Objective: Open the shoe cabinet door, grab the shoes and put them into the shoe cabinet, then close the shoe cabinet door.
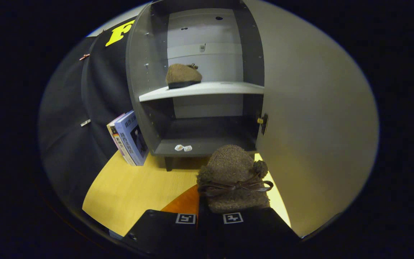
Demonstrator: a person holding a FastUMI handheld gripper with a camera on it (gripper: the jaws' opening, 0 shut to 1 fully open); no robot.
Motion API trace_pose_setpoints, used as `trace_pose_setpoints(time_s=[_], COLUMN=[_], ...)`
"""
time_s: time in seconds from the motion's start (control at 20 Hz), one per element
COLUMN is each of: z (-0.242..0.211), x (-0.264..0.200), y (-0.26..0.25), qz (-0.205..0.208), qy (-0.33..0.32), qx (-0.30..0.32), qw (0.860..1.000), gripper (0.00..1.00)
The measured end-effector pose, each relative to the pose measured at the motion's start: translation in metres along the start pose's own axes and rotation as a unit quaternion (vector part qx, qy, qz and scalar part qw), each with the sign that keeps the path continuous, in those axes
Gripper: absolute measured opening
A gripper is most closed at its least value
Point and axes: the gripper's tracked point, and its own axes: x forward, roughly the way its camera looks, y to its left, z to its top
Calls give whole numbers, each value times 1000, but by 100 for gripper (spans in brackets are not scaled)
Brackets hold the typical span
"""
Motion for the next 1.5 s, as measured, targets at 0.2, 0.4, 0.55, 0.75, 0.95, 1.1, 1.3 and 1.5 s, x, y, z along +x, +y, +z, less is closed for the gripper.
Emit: trace_pose_setpoints(time_s=[0.2, 0.4, 0.55, 0.75, 0.95, 1.1, 1.3, 1.5], z=[69, 141, 186, 249, 276, 286, 288, 295], x=[-8, 5, 29, 66, 122, 169, 221, 262], y=[10, 14, 16, 16, 16, 14, 10, 5], qz=[16, 20, 18, 6, -6, -16, -31, -49], qy=[-21, -60, -72, -97, -79, -71, -47, -18], qx=[3, 1, -11, -8, -21, -9, -5, -21], qw=[1000, 998, 997, 995, 997, 997, 998, 998], gripper=[13, 13, 13, 13, 13, 13, 13, 13])
